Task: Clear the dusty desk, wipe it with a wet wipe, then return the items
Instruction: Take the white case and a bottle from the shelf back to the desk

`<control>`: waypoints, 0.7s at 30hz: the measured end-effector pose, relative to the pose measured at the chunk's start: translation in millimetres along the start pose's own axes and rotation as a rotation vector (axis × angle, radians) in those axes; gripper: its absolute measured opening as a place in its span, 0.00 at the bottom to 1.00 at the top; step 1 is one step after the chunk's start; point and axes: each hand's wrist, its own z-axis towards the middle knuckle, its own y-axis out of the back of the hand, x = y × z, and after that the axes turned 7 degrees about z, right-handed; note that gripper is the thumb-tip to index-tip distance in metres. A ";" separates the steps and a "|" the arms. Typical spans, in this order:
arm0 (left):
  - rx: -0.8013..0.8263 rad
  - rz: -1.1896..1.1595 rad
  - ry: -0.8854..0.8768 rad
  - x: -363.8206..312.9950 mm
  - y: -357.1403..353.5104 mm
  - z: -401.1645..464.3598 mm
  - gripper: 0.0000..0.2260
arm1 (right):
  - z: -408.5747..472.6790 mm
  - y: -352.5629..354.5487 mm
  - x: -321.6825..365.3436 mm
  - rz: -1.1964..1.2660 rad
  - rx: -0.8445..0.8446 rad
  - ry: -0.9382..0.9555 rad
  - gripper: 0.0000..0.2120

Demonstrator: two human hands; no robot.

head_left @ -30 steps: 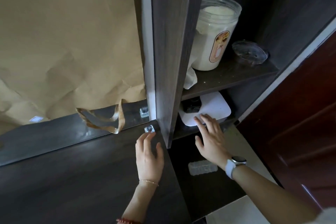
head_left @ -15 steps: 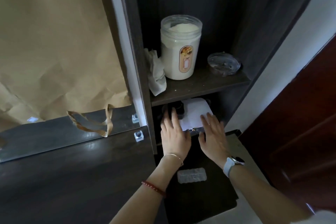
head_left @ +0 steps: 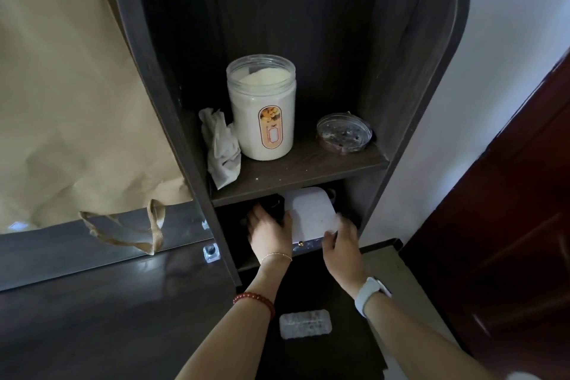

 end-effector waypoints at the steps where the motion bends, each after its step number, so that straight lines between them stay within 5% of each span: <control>1: -0.010 -0.014 0.000 0.1 0.2 -1.8 0.29 | 4.8 -2.4 -0.9 0.008 0.005 -0.063 0.23; 11: -0.077 -0.170 -0.048 12.6 9.7 -37.0 0.26 | 6.4 -10.8 -30.5 0.331 -0.001 -0.214 0.22; 21: -0.079 -0.306 -0.149 31.1 18.4 -90.8 0.26 | -39.1 38.9 -34.7 0.557 -0.080 -0.138 0.24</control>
